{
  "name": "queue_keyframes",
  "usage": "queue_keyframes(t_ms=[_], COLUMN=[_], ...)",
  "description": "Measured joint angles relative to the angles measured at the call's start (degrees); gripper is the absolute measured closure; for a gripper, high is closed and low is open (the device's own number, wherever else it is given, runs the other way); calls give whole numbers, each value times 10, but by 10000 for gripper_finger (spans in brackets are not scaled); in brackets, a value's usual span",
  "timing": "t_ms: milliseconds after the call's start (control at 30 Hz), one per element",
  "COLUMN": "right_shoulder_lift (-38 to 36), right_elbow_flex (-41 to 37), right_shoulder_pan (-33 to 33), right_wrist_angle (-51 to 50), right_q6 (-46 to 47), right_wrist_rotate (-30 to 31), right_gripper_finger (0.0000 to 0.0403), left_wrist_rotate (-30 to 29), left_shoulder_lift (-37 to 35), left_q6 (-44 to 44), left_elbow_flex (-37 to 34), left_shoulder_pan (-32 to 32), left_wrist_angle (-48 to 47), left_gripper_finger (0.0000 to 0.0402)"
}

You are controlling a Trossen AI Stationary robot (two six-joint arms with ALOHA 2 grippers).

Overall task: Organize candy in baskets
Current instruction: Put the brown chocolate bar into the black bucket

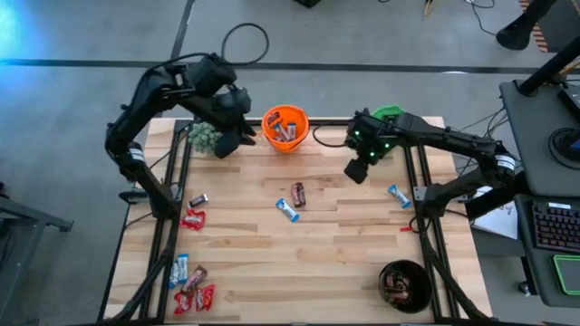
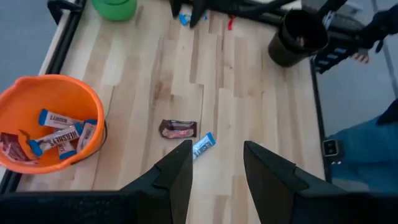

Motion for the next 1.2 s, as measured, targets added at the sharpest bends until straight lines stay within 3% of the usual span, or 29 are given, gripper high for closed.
queue_keyframes(t_ms=[367, 667, 1000, 1200], right_shoulder_lift=[48, 120, 203, 263], right_elbow_flex=[3, 3, 3, 3], right_shoulder_pan=[53, 77, 80, 87], right_wrist_angle=[89, 206, 255, 303], right_q6=[44, 95, 164, 197], right_wrist_rotate=[0, 1, 1, -70], right_gripper_finger=[213, 213, 213, 213], left_wrist_rotate=[-2, -3, -3, -3], left_shoulder_lift=[-48, -50, -50, -50], left_q6=[-66, -67, -68, -67], left_elbow_flex=[0, -1, -1, -1], left_shoulder_pan=[-33, -58, -62, -62], left_wrist_angle=[0, 0, 0, 0], left_gripper_finger=[274, 274, 274, 274])
